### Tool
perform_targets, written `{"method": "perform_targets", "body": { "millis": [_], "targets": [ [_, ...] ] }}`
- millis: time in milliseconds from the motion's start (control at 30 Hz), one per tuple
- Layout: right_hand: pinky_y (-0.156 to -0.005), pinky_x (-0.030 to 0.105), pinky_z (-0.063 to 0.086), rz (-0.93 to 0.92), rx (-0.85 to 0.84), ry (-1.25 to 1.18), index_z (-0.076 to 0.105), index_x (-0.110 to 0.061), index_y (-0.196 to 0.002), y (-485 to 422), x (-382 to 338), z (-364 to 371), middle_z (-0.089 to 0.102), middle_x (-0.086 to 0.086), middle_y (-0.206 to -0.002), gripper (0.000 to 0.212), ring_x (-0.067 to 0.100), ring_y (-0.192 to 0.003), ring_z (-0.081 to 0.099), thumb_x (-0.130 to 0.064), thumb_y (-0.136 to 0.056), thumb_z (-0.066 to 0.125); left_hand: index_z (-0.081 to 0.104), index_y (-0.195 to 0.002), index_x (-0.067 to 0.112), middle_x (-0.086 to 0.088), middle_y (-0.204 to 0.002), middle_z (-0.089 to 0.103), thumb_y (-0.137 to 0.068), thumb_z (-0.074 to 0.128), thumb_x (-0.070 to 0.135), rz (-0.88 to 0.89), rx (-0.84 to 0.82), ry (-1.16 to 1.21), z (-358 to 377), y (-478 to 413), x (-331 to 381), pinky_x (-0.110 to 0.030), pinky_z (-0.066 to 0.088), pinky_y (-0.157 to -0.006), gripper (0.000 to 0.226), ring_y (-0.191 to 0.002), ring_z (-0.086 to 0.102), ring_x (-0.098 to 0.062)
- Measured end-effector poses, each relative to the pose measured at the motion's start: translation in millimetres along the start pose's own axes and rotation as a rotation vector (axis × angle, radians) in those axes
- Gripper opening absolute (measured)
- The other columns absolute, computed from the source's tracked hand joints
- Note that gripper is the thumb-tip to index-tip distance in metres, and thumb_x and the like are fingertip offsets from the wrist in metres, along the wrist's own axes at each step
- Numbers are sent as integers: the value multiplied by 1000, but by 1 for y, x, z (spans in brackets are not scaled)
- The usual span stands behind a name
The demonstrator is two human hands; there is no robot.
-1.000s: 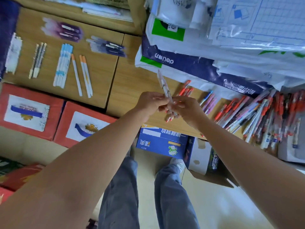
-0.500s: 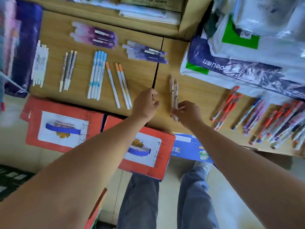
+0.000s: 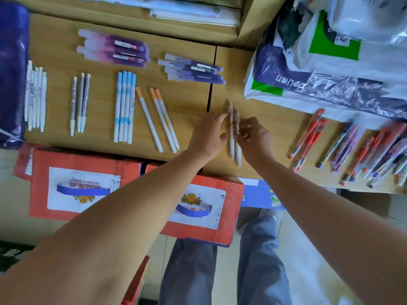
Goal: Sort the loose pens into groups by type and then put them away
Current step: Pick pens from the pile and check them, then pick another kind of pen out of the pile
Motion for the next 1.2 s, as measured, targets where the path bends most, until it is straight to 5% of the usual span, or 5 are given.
{"method": "perform_targets", "body": {
  "millis": [333, 500, 667, 867, 1200],
  "targets": [
    [-73, 25, 50, -81, 23, -198, 65, -12, -104, 9, 11, -31, 65, 0, -84, 21, 16, -76, 60, -5, -86, 59, 58, -117, 14, -10, -119, 50, -86, 57, 10, -24, 149, -182, -10, -1, 21, -33, 46, -82, 31, -108, 53, -26],
    [-65, 29, 47, -39, 232, -41, 64, -15, -101, 20, 74, -92, 63, 2, -92, 18, 18, -76, 59, -9, -86, 57, 61, -114, 13, -9, -113, 55, -85, 55, 6, 173, 93, -158, 32, -6, 84, -50, 33, -108, 30, -115, 50, -29],
    [-62, 35, 47, 84, 367, 106, 62, -13, -107, 32, 155, -146, 56, 14, -108, 22, 26, -75, 56, -10, -85, 57, 54, -132, 24, -10, -120, 44, -86, 60, 12, 231, -137, -125, 106, -9, 133, -39, 50, -88, 48, -110, 48, -26],
    [-60, 40, 50, -30, 193, 239, 55, -12, -113, 24, 185, -151, 56, 12, -108, 31, 36, -81, 60, -25, -86, 63, 52, -131, 19, -12, -114, 41, -82, 63, 11, 178, -165, -144, 161, -17, 168, -37, 47, -82, 51, -103, 49, -28],
    [-47, 29, 40, 30, 254, 51, 55, -11, -93, 30, 247, -214, 55, -6, -62, 13, 21, -57, 54, -24, -93, 56, 59, -100, 17, 2, -96, 64, -93, 54, 23, 154, -35, -385, 170, -31, 219, -30, 44, -58, 11, -80, 61, -17]
  ]
}}
Point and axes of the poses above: each hand's wrist, its own y-axis away from the middle knuckle, its own z-axis out of the palm, x = y × z, the point moved 7 cm from there along -y, towards the middle knuckle
